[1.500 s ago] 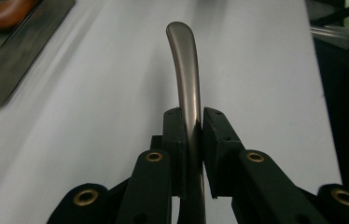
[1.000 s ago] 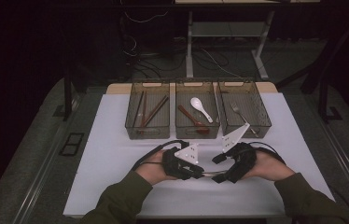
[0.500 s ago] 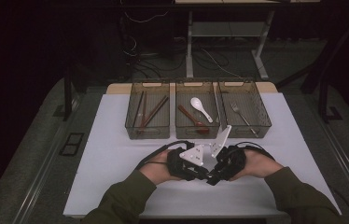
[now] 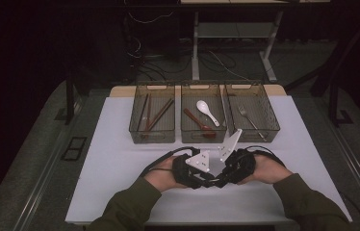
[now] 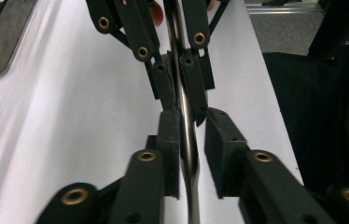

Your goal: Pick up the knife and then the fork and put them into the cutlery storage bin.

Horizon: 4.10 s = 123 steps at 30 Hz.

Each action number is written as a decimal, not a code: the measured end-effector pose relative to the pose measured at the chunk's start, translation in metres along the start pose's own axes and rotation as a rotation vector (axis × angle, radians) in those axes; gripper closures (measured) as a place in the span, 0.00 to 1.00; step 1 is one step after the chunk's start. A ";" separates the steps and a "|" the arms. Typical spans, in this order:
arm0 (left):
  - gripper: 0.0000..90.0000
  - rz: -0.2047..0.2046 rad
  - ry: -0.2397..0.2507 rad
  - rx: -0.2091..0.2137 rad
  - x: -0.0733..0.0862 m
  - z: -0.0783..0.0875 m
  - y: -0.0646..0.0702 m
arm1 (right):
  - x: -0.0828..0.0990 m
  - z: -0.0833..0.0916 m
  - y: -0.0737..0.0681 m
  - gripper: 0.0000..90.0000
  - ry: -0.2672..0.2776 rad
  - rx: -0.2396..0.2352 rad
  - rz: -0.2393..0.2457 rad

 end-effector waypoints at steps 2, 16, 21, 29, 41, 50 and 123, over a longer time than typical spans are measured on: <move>0.73 0.016 0.018 -0.010 0.001 0.002 -0.001 | 0.002 0.001 0.000 0.92 0.003 -0.002 -0.016; 0.41 0.236 0.212 -0.174 0.049 0.050 -0.004 | 0.031 0.021 0.015 0.92 0.025 0.155 -0.076; 0.34 0.294 0.244 -0.278 0.073 0.067 0.004 | 0.040 0.030 0.021 0.92 0.041 0.228 -0.120; 0.23 0.421 0.252 -0.397 0.114 0.079 0.019 | 0.052 0.051 0.029 0.92 0.128 0.334 -0.194; 0.02 0.498 0.237 -0.483 0.139 0.075 0.037 | 0.059 0.093 0.049 0.92 0.231 0.485 -0.347; 0.00 0.499 0.225 -0.489 0.140 0.073 0.035 | 0.067 0.127 0.075 0.92 0.275 0.628 -0.460; 0.00 0.500 0.216 -0.484 0.144 0.072 0.030 | 0.078 0.100 0.058 0.23 0.469 0.740 -0.558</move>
Point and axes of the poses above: each handheld gripper's, and its own axes: z roughly backward along the jaws, x roughly out of its underside, y roughly to its right, the point moved 2 cm from there along -z, roughly forward along the jaws, and after that the axes turned 6 degrees about x, right-handed, at the moved point
